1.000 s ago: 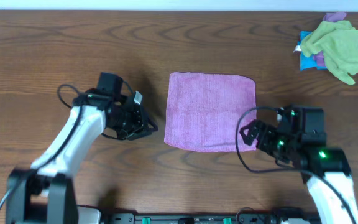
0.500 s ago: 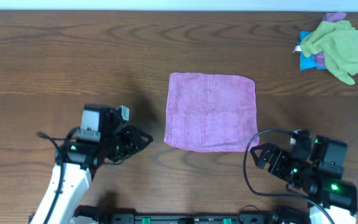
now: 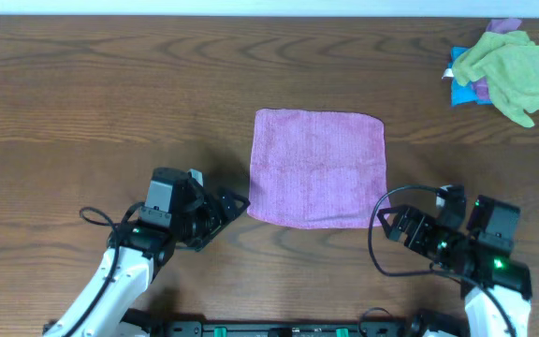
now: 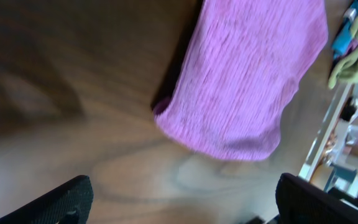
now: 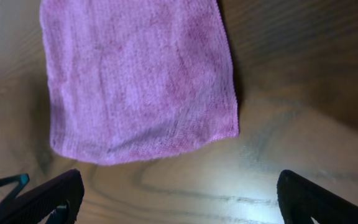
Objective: Fold the cloth
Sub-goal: 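Lower both grippers to the cloth's near edge corners, then grasp the near edge corners with both grippers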
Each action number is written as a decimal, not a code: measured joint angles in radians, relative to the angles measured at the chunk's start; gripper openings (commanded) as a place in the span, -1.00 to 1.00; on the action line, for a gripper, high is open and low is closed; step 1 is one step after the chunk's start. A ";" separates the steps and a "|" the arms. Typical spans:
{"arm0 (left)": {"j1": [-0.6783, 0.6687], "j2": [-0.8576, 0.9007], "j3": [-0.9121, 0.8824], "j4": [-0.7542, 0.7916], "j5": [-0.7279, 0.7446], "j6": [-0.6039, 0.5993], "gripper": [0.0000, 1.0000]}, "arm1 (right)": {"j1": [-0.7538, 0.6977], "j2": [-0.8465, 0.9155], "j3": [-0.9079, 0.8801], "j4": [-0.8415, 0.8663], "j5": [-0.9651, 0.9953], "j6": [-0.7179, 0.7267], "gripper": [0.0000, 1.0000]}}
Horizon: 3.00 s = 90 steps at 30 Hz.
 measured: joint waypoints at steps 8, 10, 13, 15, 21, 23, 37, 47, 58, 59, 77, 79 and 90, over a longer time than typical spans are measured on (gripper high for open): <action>0.000 0.136 0.000 0.153 -0.013 -0.055 0.90 | 0.000 0.258 -0.008 0.217 -0.029 0.000 0.98; 0.000 0.171 0.000 0.192 -0.008 -0.064 0.91 | 0.000 0.311 -0.008 0.262 -0.044 0.000 0.99; 0.000 0.220 0.000 0.242 0.009 -0.082 0.90 | 0.000 0.394 -0.008 0.325 -0.065 0.007 0.98; -0.001 0.248 0.000 0.285 0.018 -0.098 0.91 | 0.000 0.435 -0.008 0.352 -0.080 0.011 0.99; -0.005 0.305 0.000 0.357 0.041 -0.131 0.91 | -0.001 0.466 -0.008 0.369 -0.119 0.019 0.98; -0.014 0.323 0.000 0.387 0.044 -0.143 0.91 | -0.001 0.468 -0.008 0.369 -0.124 0.021 0.98; -0.075 0.393 0.003 0.525 0.069 -0.231 1.00 | -0.001 0.463 -0.042 0.402 -0.169 0.040 0.94; -0.110 0.399 0.005 0.524 0.066 -0.240 0.79 | -0.001 0.452 -0.091 0.456 -0.225 0.045 0.88; -0.132 0.412 0.003 0.515 0.050 -0.256 0.19 | -0.001 0.452 -0.097 0.427 -0.230 0.052 0.71; -0.132 0.412 0.003 0.515 0.048 -0.257 0.15 | -0.001 0.452 -0.097 0.423 -0.228 0.053 0.69; -0.135 0.414 0.003 0.508 0.035 -0.234 -0.66 | -0.001 0.453 -0.106 0.420 -0.158 0.064 0.03; -0.135 0.414 0.003 0.506 0.035 -0.231 -0.78 | -0.001 0.454 -0.109 0.425 -0.145 0.066 -0.14; -0.135 0.414 0.003 0.486 0.035 -0.227 -0.88 | -0.001 0.468 -0.126 0.439 -0.074 0.074 -0.97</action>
